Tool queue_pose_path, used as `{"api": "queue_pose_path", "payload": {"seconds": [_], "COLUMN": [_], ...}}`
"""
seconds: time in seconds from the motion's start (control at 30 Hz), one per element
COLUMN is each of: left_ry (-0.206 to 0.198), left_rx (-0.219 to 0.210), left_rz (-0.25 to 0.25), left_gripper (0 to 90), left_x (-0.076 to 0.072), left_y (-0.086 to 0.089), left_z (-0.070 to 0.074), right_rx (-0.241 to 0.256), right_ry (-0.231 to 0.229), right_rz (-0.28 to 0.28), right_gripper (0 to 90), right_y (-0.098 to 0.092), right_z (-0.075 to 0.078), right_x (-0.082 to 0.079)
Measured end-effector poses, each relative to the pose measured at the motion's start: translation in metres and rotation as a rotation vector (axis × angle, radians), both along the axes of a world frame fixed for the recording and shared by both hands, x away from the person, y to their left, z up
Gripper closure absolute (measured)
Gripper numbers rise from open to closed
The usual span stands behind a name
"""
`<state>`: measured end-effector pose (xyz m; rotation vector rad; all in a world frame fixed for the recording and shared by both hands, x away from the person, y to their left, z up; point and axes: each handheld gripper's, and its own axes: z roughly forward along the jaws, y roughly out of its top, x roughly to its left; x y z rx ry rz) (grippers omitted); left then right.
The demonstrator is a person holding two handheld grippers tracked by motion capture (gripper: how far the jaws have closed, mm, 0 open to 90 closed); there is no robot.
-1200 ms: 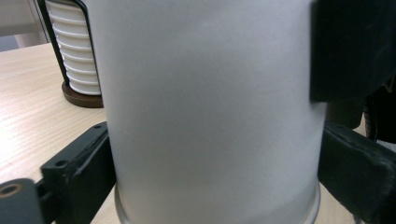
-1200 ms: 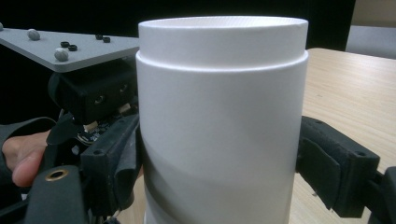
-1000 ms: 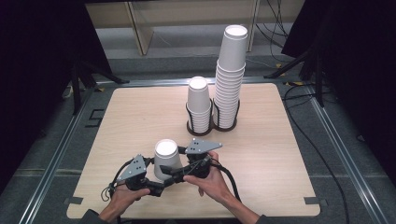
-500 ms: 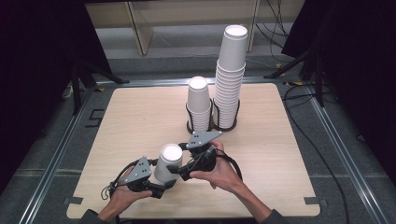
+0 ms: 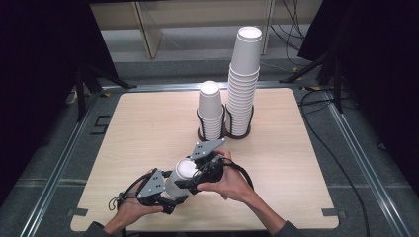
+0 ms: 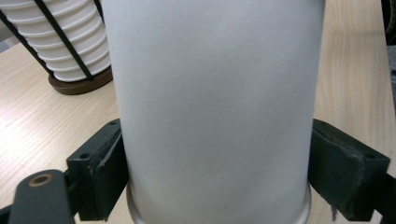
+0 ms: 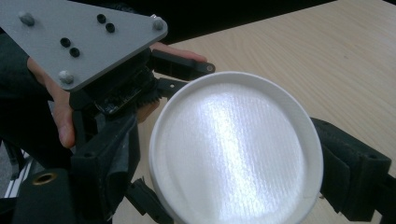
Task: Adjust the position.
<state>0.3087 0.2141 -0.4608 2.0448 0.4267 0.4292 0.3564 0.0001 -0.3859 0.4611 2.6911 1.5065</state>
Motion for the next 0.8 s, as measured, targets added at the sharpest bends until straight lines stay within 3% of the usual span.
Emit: {"api": "queue_pose_path", "payload": {"seconds": [0.1, 0.13, 0.2, 0.33, 0.43, 0.5, 0.53, 0.6, 0.7, 0.73, 0.8], "left_ry": [-0.004, -0.004, -0.019, -0.012, -0.017, -0.019, -0.020, -0.022, -0.016, -0.017, -0.016], "left_rx": [0.021, 0.021, 0.027, 0.013, -0.025, -0.073, -0.101, -0.153, -0.234, -0.249, -0.260], "left_rz": [-0.005, -0.005, -0.014, -0.021, -0.019, -0.005, -0.008, 0.010, 0.018, 0.023, 0.031], "left_gripper": [13.9, 13.9, 13.8, 12.1, 8.1, 6.1, 6.2, 8.8, 13.6, 14.7, 14.5], "left_x": [-0.001, -0.001, -0.001, 0.000, -0.001, -0.001, 0.000, 0.000, 0.001, 0.001, 0.001], "left_y": [0.000, 0.000, 0.000, 0.000, 0.000, 0.001, 0.002, 0.005, 0.009, 0.009, 0.011], "left_z": [0.001, 0.001, 0.000, -0.001, -0.002, -0.001, -0.001, 0.002, 0.004, 0.005, 0.007], "right_rx": [-0.013, -0.020, -0.019, -0.022, -0.010, -0.004, 0.012, 0.022, 0.058, 0.072, 0.107], "right_ry": [0.009, 0.041, 0.012, 0.019, 0.019, 0.049, 0.022, 0.026, 0.011, 0.038, 0.041], "right_rz": [0.012, 0.000, 0.019, 0.026, 0.030, 0.016, 0.022, 0.016, -0.018, -0.046, -0.068], "right_gripper": [18.7, 19.7, 21.5, 22.8, 23.3, 23.6, 23.7, 24.0, 24.2, 24.3, 24.3], "right_y": [-0.001, -0.001, -0.001, -0.002, -0.003, -0.006, -0.007, -0.012, -0.021, -0.024, -0.031], "right_z": [-0.001, -0.001, -0.001, -0.002, 0.000, 0.002, 0.003, 0.005, 0.009, 0.011, 0.014], "right_x": [0.001, -0.001, 0.001, 0.001, 0.002, 0.000, 0.003, 0.004, 0.008, 0.008, 0.011]}}
